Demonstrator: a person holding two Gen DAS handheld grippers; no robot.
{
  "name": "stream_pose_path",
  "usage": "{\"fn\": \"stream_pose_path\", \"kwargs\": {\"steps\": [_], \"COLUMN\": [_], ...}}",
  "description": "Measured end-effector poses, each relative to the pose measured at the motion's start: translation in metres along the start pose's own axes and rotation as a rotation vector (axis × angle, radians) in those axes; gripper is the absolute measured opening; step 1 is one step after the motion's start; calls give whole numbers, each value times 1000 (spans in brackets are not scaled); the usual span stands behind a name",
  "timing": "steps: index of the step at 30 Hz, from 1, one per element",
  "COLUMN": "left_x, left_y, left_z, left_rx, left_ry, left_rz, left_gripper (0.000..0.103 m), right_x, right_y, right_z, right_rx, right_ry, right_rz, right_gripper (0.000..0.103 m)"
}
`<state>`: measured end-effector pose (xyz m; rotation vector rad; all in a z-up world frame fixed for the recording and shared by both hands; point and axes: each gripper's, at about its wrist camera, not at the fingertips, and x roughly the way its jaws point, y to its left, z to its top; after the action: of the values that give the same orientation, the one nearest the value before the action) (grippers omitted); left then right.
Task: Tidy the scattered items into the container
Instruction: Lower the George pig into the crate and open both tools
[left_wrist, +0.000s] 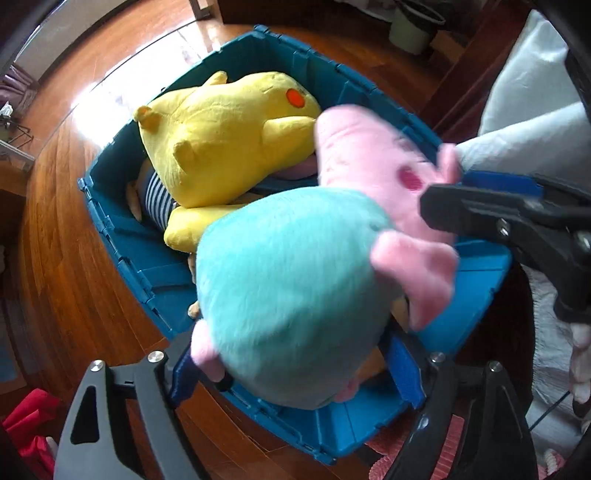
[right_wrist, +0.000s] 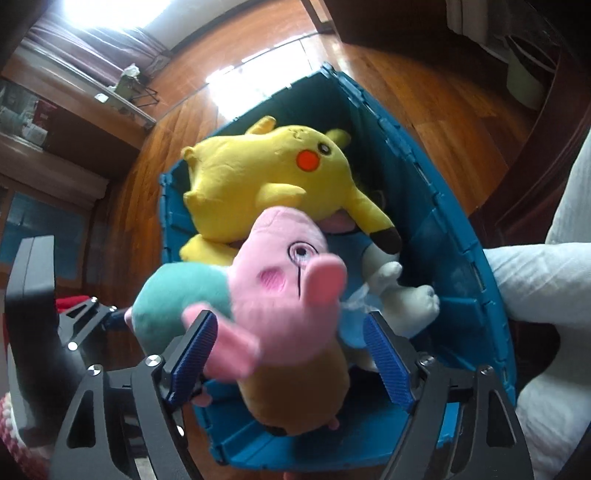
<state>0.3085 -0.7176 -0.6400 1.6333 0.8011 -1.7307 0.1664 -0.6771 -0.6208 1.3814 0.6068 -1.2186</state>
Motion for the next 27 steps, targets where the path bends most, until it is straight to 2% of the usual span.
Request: {"fn": "stream_pose_path", "kwargs": {"steps": [3, 7, 11, 19, 27], "left_x": [12, 15, 9, -21, -37], "left_y": [7, 5, 9, 29, 35], "left_z": [13, 19, 20, 11, 13], "left_rx": [-34, -33, -49, -76, -59], "left_ry": [24, 42, 50, 31, 15], "left_rz": [-19, -25, -40, -34, -27], "left_gripper": [101, 102, 102, 102, 102], "right_x": [22, 33, 26, 9, -4], "right_y": [-12, -16, -10, -1, 5], "right_z": [0, -2, 3, 6, -6], "right_rx": [7, 2, -21, -11, 22], "right_ry": [76, 128, 129, 129, 134], "right_rz": [-34, -73, -127, -216, -285], "right_gripper": [87, 91, 97, 98, 98]}}
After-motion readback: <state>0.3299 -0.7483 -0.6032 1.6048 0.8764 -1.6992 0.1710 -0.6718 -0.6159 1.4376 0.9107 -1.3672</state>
